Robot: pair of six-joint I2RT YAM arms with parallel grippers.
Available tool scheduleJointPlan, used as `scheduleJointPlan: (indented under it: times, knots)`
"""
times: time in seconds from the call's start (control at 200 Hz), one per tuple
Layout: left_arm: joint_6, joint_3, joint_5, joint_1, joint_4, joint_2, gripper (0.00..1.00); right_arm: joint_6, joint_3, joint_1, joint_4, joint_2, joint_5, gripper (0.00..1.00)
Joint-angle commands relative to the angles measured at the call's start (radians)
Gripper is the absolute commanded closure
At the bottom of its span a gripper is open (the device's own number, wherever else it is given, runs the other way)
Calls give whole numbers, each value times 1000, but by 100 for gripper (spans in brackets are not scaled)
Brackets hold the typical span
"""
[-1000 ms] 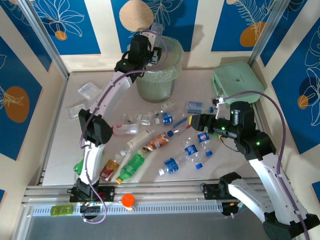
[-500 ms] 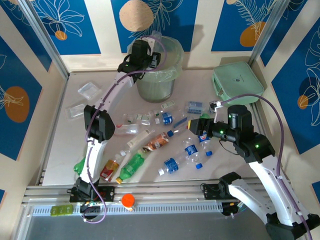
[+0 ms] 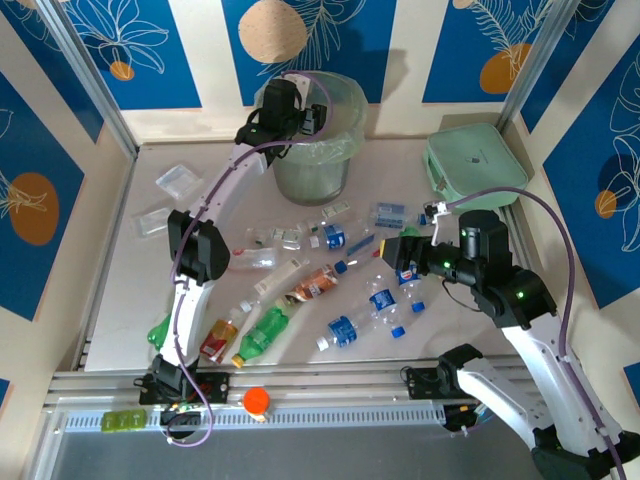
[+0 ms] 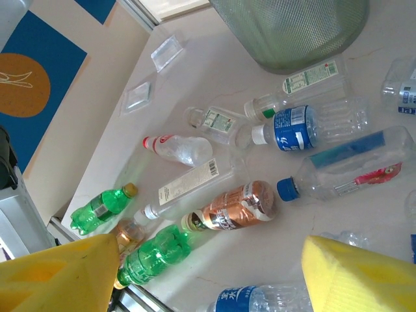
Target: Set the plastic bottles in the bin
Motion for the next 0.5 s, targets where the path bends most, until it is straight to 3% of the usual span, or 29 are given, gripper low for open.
scheduleJointPlan:
  times: [0.0, 0.185, 0.33, 0.425, 0.495]
  knots:
    - [-4, 14, 35, -3, 12, -74, 34, -26, 40, 5, -23, -13, 11, 25]
    - [-27, 24, 73, -9, -22, -188, 33, -56, 103, 5, -58, 9, 16, 25]
    - [-58, 7, 85, -36, -140, -310, 34, -60, 120, 5, -83, 28, 0, 26]
    - [-91, -95, 71, -72, -206, -425, 34, -25, 112, 7, -107, 43, 3, 27]
    - [-147, -274, 44, -100, -199, -551, 35, 9, 98, 17, -124, 54, 9, 28]
